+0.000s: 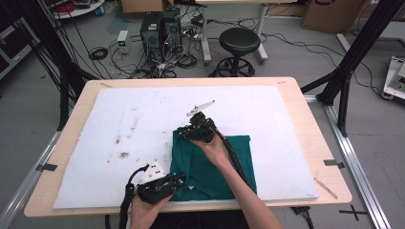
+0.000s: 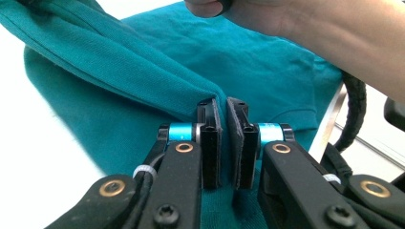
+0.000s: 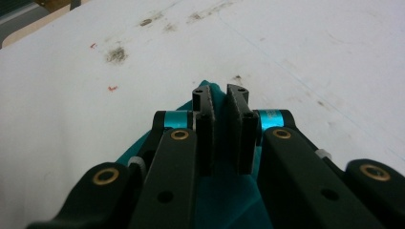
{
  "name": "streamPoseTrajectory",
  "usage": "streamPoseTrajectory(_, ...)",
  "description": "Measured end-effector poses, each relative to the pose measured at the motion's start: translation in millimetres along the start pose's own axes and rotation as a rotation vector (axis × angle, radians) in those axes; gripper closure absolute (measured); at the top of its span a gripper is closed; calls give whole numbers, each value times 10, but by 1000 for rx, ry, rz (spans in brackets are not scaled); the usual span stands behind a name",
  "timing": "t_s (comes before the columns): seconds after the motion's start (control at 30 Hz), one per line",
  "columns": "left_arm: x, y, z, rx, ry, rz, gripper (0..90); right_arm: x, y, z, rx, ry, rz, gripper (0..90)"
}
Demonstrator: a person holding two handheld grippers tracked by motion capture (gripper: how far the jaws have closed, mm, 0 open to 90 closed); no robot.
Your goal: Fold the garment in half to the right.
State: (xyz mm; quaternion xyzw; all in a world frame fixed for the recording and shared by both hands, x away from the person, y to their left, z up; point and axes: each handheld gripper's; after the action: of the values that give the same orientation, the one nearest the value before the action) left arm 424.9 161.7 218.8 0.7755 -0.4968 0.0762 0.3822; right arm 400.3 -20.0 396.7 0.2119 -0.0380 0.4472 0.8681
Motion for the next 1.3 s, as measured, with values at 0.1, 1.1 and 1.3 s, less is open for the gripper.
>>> streamPoseTrajectory(0.1, 42, 22, 30, 2, -14, 2, 841, -73, -57, 39, 17, 2, 11, 834)
streamPoseTrajectory(1.1, 574, 260, 418, 27, -102, 1, 841, -696, -483, 289, 67, -71, 54, 833)
streamPoseTrajectory(1.3, 720, 286, 535, 33, -79, -6, 840, -764, -553, 348, 74, -86, 44, 832)
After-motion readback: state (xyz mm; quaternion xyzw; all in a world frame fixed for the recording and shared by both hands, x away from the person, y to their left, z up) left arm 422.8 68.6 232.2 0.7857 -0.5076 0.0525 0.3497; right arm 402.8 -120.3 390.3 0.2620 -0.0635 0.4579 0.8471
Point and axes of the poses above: each handheld gripper's, and its own axes: x roughly forward along the jaws, y roughly out of its top, z roughly to its right, and after that the axes turned 8 degrees about -x, right-handed
